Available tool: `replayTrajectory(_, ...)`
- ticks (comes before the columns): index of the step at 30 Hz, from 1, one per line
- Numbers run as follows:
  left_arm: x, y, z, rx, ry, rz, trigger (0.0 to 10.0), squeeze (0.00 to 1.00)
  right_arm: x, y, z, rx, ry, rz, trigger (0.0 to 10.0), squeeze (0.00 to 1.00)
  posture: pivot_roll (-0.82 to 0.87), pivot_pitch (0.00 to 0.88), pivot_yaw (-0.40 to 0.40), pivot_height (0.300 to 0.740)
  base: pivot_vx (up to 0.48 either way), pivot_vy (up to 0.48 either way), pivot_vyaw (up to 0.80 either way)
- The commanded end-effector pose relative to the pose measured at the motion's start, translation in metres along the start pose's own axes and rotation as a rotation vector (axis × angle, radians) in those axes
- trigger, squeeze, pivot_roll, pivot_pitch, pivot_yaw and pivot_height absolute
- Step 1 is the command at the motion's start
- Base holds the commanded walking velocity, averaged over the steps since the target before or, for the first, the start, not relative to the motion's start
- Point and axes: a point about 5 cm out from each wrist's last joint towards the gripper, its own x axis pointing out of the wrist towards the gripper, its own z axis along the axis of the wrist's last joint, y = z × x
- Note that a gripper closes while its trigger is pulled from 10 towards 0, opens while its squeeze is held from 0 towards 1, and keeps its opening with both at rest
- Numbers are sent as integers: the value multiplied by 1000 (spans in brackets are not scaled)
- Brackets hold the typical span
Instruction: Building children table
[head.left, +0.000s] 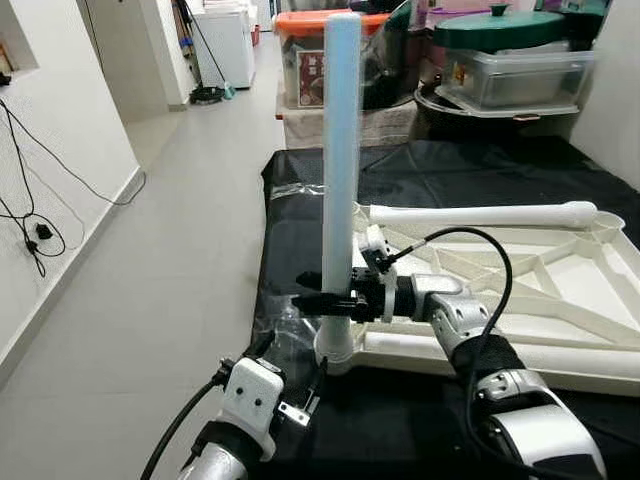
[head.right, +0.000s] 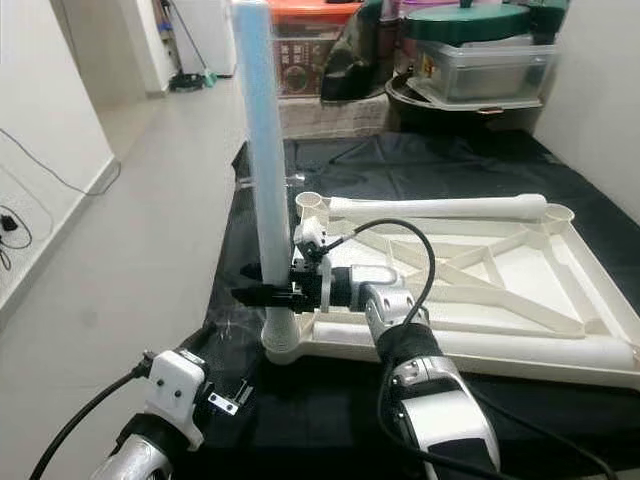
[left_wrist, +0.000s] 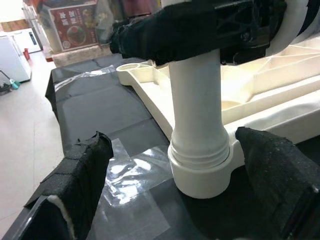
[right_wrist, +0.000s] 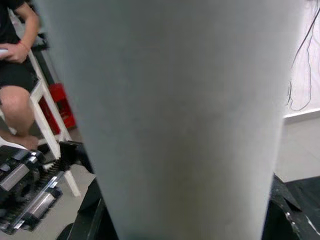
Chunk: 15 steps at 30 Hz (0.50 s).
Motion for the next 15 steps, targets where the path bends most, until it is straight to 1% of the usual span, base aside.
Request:
replayTrajectory(1, -1, 1, -5, 1, 18, 4, 10000, 0, 6, 2, -12, 51, -6, -16, 0, 0, 24, 0, 5, 740, 0, 0, 0)
replayTrajectory(2, -1, 1, -5, 1, 18, 3, 10000, 0, 8, -3, -13, 34, -18, -135, 0, 0, 24, 0, 5, 740, 0, 0, 0)
replayTrajectory(3, -1, 1, -5, 1, 18, 3, 10000, 0, 8, -3, -13, 34, -18, -135, 0, 0, 24, 0, 5, 740, 0, 0, 0)
replayTrajectory(5, -1, 1, -5, 1, 18, 3, 10000, 0, 8, -15, -11, -8, -66, -388, 0, 0, 24, 0, 5, 740, 0, 0, 0)
replayTrajectory(6, -1, 1, -5, 1, 18, 3, 10000, 0, 8, -15, -11, -8, -66, -388, 0, 0, 24, 0, 5, 740, 0, 0, 0)
replayTrajectory(7, -1, 1, -5, 1, 18, 3, 10000, 0, 4, -22, -11, 16, -91, -558, 0, 0, 13, 0, 7, 740, 0, 0, 0)
replayTrajectory(8, -1, 1, -5, 0, 18, 3, 10000, 0, -4, -29, -12, -5, -84, -755, 0, 0, 13, 0, 7, 740, 0, 0, 0)
replayTrajectory(9, -1, 1, -5, 0, 18, 2, 10000, 0, -15, -36, -16, -16, -51, -961, 0, 0, 10, 0, 12, 740, 0, 0, 0)
replayTrajectory(10, -1, 1, -5, 0, 19, 1, 10000, 0, -35, -41, -21, 14, -30, -1232, 0, 0, 10, 0, 12, 740, 0, 0, 0)
replayTrajectory(11, -1, 1, -5, 0, 19, 1, 10000, 0, -35, -41, -21, 14, -30, -1232, 0, 0, 10, 0, 12, 740, 0, 0, 0)
replayTrajectory(12, -1, 1, -5, -1, 19, 0, 10000, 0, -50, -42, -24, 16, -11, -1409, 0, 0, 10, 0, 12, 740, 0, 0, 0)
replayTrajectory(13, -1, 1, -5, -1, 19, 0, 10000, 0, -50, -42, -24, 16, -11, -1409, 0, 0, 10, 0, 12, 740, 0, 0, 0)
replayTrajectory(14, -1, 1, -5, -1, 20, -2, 10000, 0, -63, -37, -27, 36, -21, -1583, 0, 0, 2, 0, 17, 740, 0, 0, 0)
replayTrajectory(15, -1, 1, -5, 0, 20, -4, 10000, 0, -71, -30, -29, 67, -38, -1711, 0, 0, 2, 0, 17, 740, 0, 0, 0)
